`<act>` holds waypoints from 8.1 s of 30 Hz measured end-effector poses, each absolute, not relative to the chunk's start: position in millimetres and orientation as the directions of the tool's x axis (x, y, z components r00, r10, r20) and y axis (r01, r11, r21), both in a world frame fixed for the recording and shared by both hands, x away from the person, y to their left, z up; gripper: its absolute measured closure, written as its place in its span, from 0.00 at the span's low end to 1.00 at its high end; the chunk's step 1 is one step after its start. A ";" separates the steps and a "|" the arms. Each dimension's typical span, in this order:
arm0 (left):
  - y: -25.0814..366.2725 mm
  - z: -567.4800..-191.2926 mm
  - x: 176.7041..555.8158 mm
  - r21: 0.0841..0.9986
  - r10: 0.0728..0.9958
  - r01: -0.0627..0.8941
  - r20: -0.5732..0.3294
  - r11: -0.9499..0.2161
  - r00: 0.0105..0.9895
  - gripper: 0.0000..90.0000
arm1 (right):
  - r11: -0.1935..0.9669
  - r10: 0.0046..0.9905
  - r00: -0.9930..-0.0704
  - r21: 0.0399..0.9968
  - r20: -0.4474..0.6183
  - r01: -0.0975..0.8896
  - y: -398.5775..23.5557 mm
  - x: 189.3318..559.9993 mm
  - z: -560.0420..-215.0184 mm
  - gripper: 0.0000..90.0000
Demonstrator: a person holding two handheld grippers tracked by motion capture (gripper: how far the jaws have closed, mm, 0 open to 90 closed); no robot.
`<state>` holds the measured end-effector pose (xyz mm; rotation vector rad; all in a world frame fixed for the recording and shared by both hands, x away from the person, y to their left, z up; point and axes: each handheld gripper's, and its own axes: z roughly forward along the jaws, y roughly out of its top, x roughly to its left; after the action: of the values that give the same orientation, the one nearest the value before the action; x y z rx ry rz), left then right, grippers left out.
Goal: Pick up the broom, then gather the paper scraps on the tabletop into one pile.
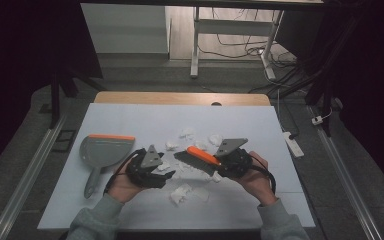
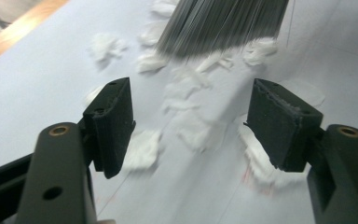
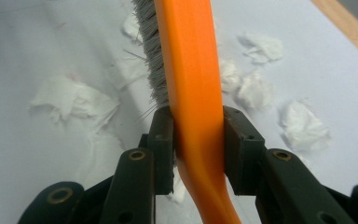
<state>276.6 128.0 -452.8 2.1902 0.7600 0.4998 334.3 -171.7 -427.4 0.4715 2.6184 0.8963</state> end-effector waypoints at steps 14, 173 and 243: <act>194.5 -477.0 262.0 0.780 0.789 0.487 0.016 -0.394 0.614 0.33 | 0.714 0.485 -0.843 0.662 -0.233 0.228 -189.4 341.5 -422.7 0.74; 237.9 -502.1 258.7 0.768 0.817 0.532 -0.021 -0.356 0.577 0.33 | 0.970 0.184 -0.915 0.219 -0.358 0.109 -42.6 454.0 -456.6 0.75; 251.4 -504.7 260.2 0.775 0.852 0.543 -0.014 -0.322 0.524 0.34 | 0.719 0.563 -0.825 0.460 0.055 0.521 16.8 375.6 -464.4 0.75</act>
<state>260.2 251.4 -504.7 2.0115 1.1327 0.5213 375.6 16.8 -464.4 0.8942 2.8289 0.7166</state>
